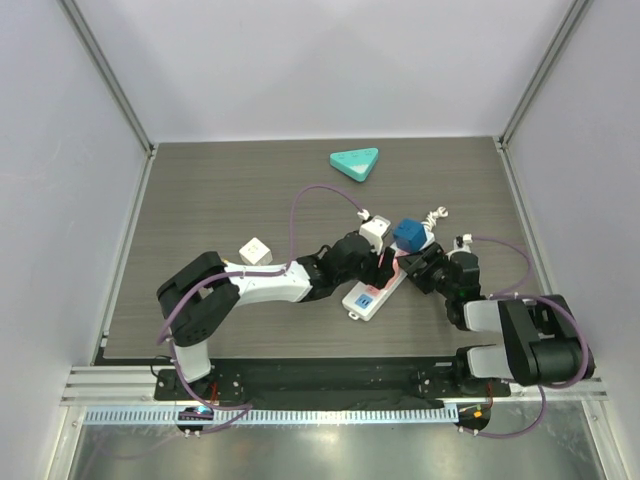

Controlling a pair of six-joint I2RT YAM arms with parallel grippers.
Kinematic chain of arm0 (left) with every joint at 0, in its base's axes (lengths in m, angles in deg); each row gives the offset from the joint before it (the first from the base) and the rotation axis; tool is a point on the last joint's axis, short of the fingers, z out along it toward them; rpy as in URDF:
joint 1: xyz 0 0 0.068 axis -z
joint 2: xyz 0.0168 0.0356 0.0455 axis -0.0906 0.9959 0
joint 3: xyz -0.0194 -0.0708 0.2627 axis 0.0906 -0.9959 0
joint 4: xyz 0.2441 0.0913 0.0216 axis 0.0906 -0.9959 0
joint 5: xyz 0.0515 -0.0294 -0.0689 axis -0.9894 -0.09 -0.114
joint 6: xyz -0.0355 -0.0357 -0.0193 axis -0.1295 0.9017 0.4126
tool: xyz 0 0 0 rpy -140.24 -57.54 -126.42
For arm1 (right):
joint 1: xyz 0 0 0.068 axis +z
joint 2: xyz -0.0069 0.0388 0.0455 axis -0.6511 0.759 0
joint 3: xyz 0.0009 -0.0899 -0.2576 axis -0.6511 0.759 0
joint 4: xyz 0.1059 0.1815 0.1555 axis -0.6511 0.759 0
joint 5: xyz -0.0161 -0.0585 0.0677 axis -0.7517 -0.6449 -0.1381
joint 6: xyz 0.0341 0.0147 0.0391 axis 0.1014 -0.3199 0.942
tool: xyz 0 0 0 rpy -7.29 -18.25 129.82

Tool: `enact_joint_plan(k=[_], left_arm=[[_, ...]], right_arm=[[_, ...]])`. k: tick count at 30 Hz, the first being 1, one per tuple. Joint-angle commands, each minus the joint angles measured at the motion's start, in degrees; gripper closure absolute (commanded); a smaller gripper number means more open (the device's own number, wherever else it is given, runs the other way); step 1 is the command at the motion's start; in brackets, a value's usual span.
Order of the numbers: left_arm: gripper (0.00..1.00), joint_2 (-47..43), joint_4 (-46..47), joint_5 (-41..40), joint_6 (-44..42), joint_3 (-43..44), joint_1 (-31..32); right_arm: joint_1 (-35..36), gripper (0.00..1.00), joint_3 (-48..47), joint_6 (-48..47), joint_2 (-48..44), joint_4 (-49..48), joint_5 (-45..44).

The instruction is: Pull the plug off the socket

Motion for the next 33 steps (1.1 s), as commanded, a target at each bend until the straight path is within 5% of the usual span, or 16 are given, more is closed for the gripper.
enact_joint_plan(k=[1, 6, 9, 13, 19, 33], left_arm=[[1.0, -2.4, 6.6, 2.8, 2.1, 0.1, -0.4], [1.0, -1.6, 8.1, 4.7, 3.5, -0.3, -1.1], [1.0, -1.7, 8.9, 4.9, 4.4, -0.9, -1.8], [1.0, -2.4, 10.3, 4.9, 7.4, -2.6, -4.1], [1.0, -4.2, 10.9, -0.2, 8.7, -5.5, -5.8], [1.0, -10.7, 15.6, -9.3, -5.6, -10.0, -2.0]], right_arm=[[0.6, 0.37, 1.7, 0.4, 4.1, -9.9, 0.2], [0.6, 0.47, 3.1, 0.6, 9.4, -15.6, -0.3], [0.6, 0.63, 3.7, 0.3, 12.2, -17.1, -1.5], [0.6, 0.99, 4.8, -1.3, 14.6, -19.3, -1.3], [1.0, 0.99, 5.0, -1.0, 16.4, -20.2, -1.4], [6.5, 0.99, 2.6, -1.1, 12.4, -10.2, -10.1]])
